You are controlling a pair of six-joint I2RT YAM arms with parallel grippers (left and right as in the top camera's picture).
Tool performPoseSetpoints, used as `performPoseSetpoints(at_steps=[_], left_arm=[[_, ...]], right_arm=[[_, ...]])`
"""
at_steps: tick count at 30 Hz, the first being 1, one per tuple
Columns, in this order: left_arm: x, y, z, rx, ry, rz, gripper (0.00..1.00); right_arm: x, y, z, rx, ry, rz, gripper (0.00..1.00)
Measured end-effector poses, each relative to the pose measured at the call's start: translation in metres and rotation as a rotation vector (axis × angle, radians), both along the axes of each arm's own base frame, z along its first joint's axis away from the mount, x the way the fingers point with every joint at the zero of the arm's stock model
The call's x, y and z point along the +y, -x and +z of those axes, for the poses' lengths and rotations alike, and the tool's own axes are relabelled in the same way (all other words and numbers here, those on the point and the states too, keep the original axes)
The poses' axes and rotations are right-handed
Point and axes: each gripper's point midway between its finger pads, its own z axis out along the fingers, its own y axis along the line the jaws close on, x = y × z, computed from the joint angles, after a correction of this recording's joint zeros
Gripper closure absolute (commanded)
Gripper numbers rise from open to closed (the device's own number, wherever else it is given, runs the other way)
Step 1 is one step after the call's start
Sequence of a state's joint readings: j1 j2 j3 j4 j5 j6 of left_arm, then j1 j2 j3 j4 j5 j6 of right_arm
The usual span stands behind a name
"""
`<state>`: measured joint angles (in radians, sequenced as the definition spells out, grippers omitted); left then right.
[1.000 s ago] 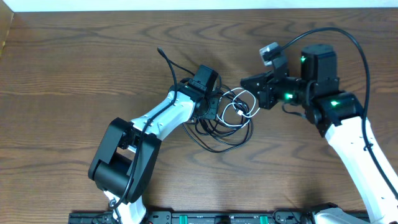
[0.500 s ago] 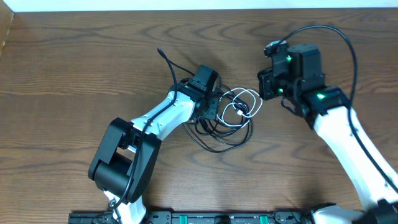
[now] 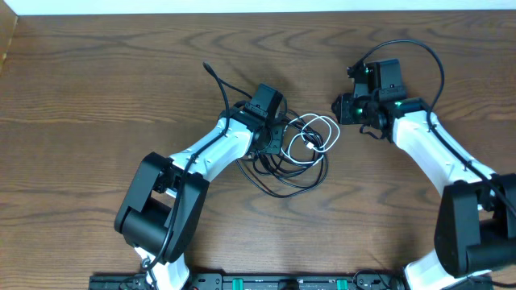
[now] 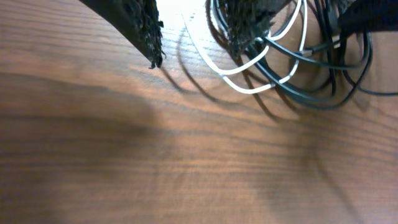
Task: Untangle cables
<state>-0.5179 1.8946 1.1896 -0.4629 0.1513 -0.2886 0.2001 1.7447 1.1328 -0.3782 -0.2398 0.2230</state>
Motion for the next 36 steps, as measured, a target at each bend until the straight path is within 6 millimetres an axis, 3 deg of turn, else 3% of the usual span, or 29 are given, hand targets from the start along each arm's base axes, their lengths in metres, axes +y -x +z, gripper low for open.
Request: performPoseSetpoints(at_steps=[8, 16, 25, 36], left_arm=[[0.000, 0.000, 0.000, 0.000, 0.000, 0.000, 0.92], [0.000, 0.000, 0.000, 0.000, 0.000, 0.000, 0.92], [0.000, 0.000, 0.000, 0.000, 0.000, 0.000, 0.92], [0.000, 0.000, 0.000, 0.000, 0.000, 0.000, 0.92]], right_arm=[[0.006, 0.008, -0.022, 0.072, -0.024, 0.026, 0.67], [-0.014, 0.003, -0.026, 0.071, 0.042, -0.040, 0.67], [-0.026, 0.014, -0.037, 0.126, 0.103, -0.062, 0.68], [-0.013, 0.024, -0.039, 0.136, 0.082, 0.080, 0.60]])
